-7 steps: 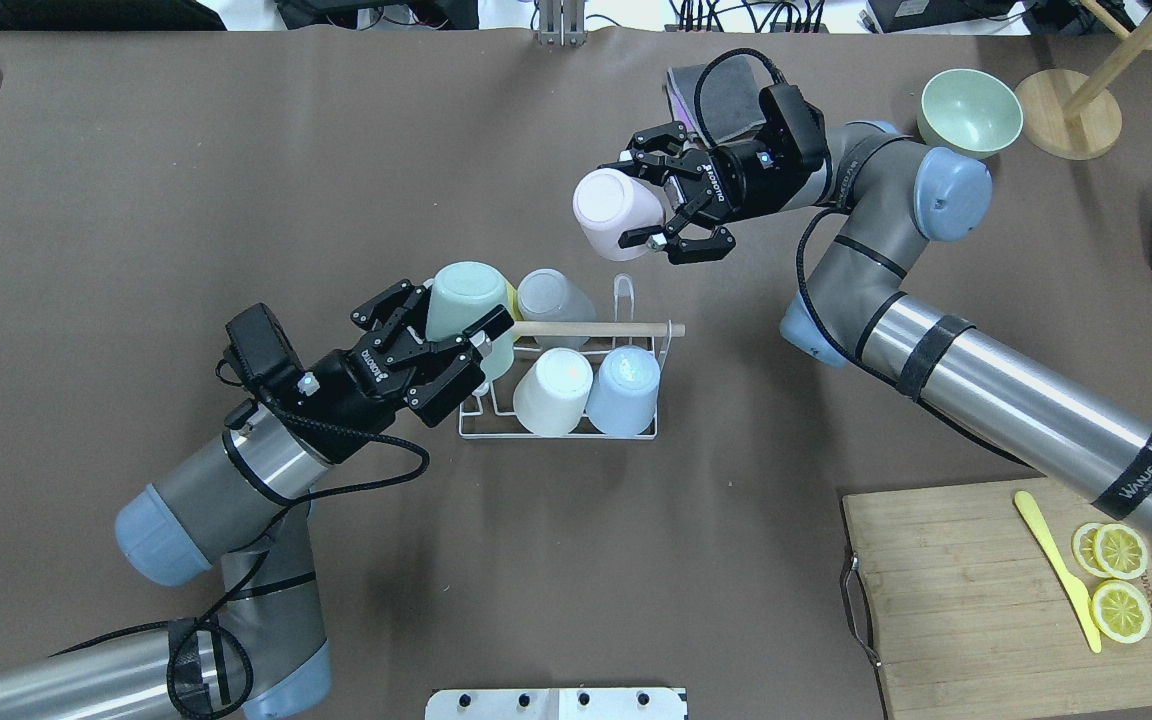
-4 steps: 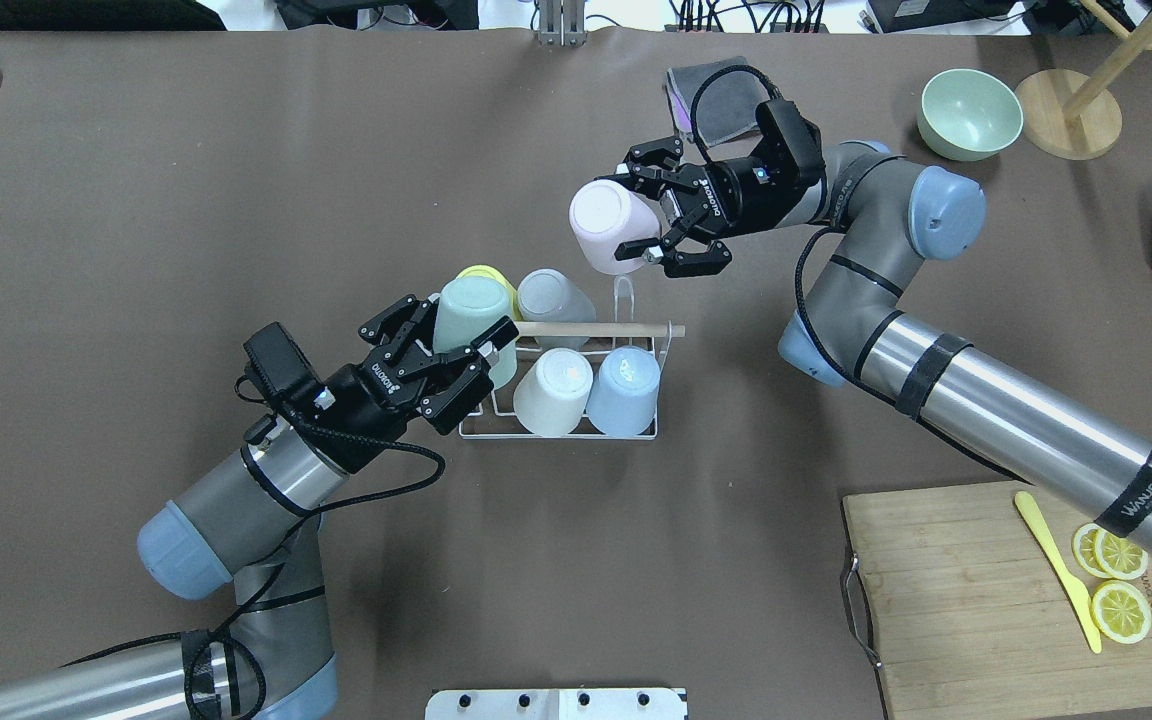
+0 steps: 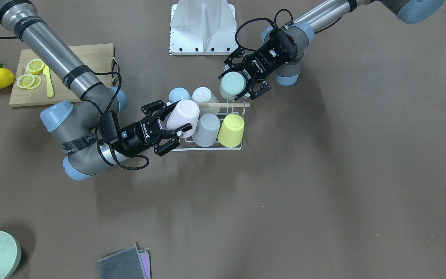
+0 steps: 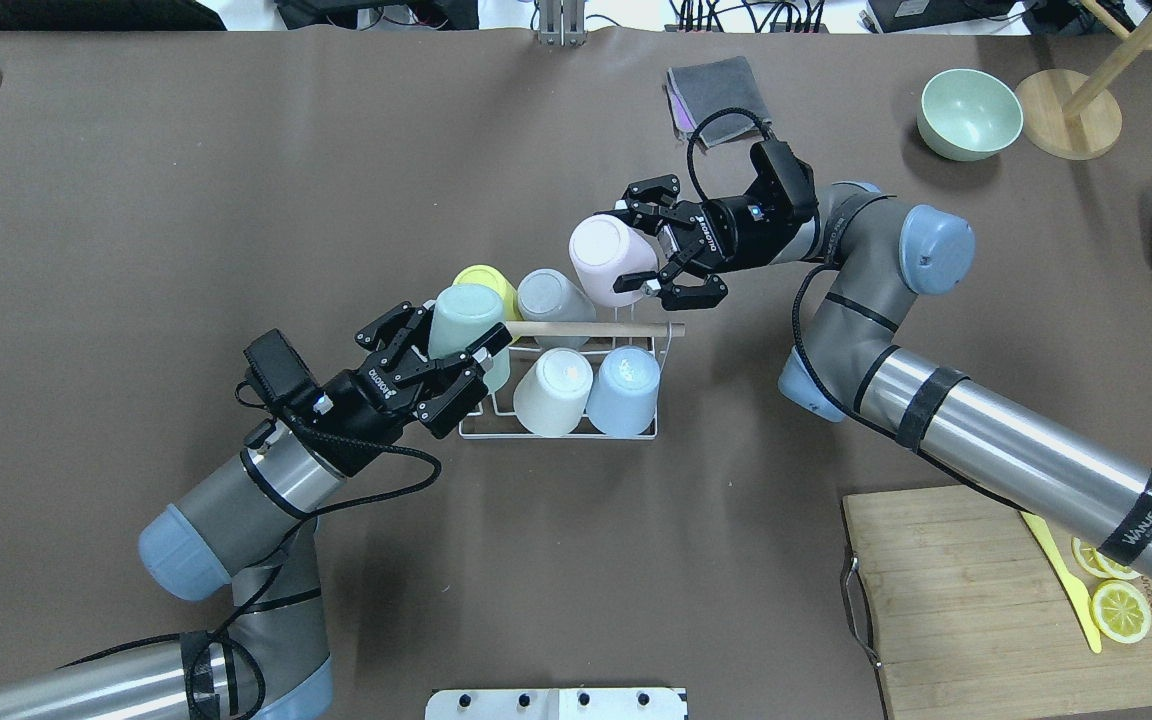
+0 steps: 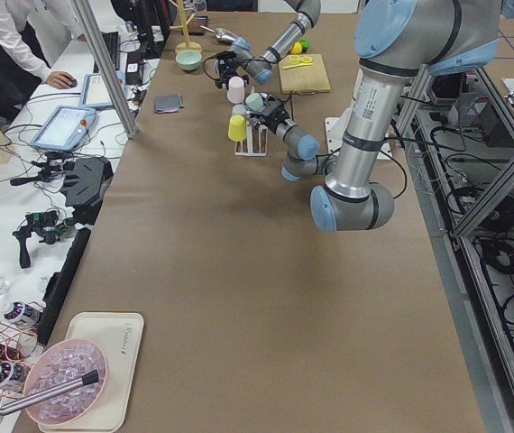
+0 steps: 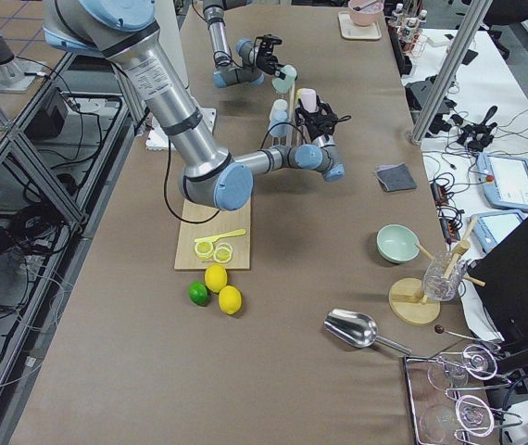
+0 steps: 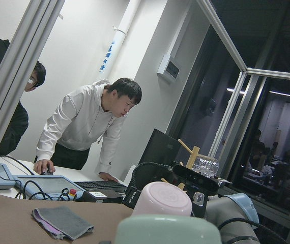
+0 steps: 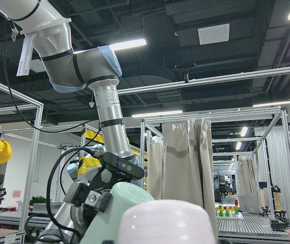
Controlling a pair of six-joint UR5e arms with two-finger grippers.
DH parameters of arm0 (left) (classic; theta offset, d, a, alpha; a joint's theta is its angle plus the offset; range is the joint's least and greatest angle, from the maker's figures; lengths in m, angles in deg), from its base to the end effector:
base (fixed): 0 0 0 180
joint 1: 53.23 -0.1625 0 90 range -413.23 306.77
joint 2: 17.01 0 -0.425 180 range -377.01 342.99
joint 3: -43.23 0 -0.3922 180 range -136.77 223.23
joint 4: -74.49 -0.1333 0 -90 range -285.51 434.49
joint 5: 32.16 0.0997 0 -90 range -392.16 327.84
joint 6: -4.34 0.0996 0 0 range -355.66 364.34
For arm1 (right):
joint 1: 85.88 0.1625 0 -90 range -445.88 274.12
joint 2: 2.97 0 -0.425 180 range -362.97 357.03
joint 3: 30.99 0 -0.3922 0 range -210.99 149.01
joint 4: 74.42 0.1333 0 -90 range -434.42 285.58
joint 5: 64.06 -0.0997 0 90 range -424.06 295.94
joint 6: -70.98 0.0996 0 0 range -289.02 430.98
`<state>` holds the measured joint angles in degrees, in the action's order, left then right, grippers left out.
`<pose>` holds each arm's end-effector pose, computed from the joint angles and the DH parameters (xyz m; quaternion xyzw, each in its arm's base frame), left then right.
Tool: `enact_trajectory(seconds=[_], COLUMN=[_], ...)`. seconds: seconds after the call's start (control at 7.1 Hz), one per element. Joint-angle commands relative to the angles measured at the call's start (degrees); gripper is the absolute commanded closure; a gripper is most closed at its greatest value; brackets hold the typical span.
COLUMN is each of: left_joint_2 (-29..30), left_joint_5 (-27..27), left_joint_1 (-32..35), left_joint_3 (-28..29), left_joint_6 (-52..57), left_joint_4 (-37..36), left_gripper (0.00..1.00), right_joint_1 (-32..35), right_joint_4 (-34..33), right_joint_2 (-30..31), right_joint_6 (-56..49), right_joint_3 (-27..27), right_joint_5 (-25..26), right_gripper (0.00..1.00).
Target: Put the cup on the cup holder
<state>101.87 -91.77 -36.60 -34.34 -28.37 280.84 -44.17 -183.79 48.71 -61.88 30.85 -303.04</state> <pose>0.5000 -0.3411 0.2921 0.6156 0.6435 -0.0910 0.4457 -0.5140 -0.5680 0.3585 0.6303 -0.7250 -0.2673 0.0747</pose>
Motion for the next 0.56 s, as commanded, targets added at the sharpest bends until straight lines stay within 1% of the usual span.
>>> enact_trajectory(seconds=[0.0,0.14,0.28,0.42], left_joint_2=[0.0,0.0,0.2,0.3], left_joint_5=[0.0,0.5,2.8,2.9], left_joint_1=[0.1,0.1,-0.2,-0.3], left_joint_3=[0.0,0.0,0.1,0.1], left_joint_6=[0.1,1.0,3.8,4.0], left_joint_4=[0.2,0.1,0.4,0.6], left_gripper=[0.72,0.21,0.03,0.02], right_joint_1=[0.2,0.7,1.0,1.1], right_joint_4=[0.0,0.0,0.0,0.0], right_joint_2=[0.3,0.3,0.0,0.0], right_joint_6=[0.1,0.0,0.0,0.0], right_joint_3=[0.4,0.5,0.6,1.0], right_joint_5=[-0.1,-0.1,0.1,0.0], right_gripper=[0.62,0.01,0.00,0.00])
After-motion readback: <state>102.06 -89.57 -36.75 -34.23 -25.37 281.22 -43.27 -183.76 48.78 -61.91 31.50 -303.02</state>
